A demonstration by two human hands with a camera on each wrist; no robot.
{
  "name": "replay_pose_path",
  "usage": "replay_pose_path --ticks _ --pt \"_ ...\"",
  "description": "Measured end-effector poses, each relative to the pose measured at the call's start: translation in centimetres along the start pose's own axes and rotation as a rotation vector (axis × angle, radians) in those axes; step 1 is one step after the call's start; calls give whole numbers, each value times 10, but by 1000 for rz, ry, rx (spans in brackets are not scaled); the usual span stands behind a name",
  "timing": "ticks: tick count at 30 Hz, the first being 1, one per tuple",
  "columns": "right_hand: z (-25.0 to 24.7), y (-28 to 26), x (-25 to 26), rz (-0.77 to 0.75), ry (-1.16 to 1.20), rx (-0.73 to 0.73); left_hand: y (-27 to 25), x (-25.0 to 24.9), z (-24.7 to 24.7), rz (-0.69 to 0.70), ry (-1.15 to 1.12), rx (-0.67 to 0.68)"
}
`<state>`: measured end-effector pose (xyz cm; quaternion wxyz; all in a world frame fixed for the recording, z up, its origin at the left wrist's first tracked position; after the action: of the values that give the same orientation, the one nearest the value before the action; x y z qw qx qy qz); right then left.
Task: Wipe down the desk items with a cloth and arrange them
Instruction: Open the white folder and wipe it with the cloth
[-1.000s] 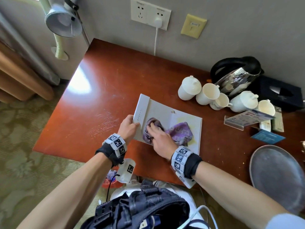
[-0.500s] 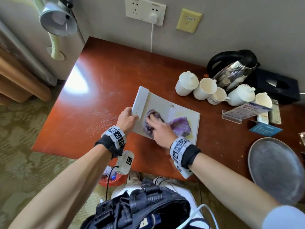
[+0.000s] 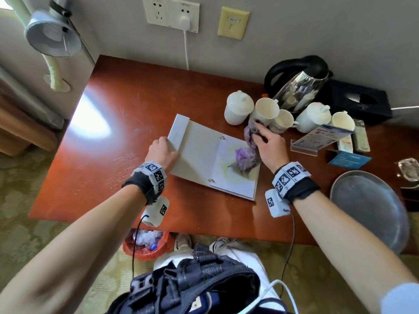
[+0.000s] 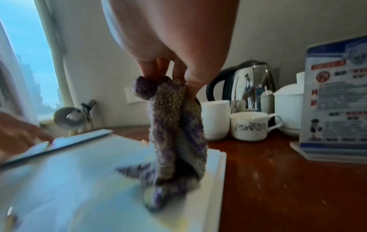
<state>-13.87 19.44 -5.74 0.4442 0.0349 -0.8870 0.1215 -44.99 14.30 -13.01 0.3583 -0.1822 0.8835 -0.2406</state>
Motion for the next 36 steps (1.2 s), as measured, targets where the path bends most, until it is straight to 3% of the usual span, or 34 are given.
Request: replay_pose_path --ticks 4,9,13,17,19,21,26,29,33,36 --pt "37 1 -31 10 -141 126 2 -1 19 -24 168 72" --pt "92 10 -52 32 -439 390 4 -12 55 91 532 205" --pt "115 17 -57 66 -586 437 9 -6 81 82 734 325" --pt "152 -22 -36 -297 -707 538 13 -1 85 61 793 341" --pt "163 -47 -43 -374 -730 622 13 -2 85 65 795 328" --pt "151 -40 -54 -302 -748 625 13 -4 85 66 781 323" --pt "106 25 -55 -113 -740 425 12 -7 84 33 762 340" --pt "103 34 -61 -2 -695 372 12 -7 83 26 745 340" --pt "131 -27 -40 -213 -741 413 13 -9 83 8 727 338" --pt "139 -64 -45 -236 -687 550 14 -11 82 0 727 339"
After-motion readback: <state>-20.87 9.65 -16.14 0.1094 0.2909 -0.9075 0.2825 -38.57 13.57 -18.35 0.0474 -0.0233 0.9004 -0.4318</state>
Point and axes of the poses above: each hand's wrist, its own y-axis towards the middle knuckle, its own z-axis out of the palm, x = y × z, the point moved 9 cm from there along y, towards the middle knuckle, and after that the axes turned 12 degrees about x, right-handed, at the moved point
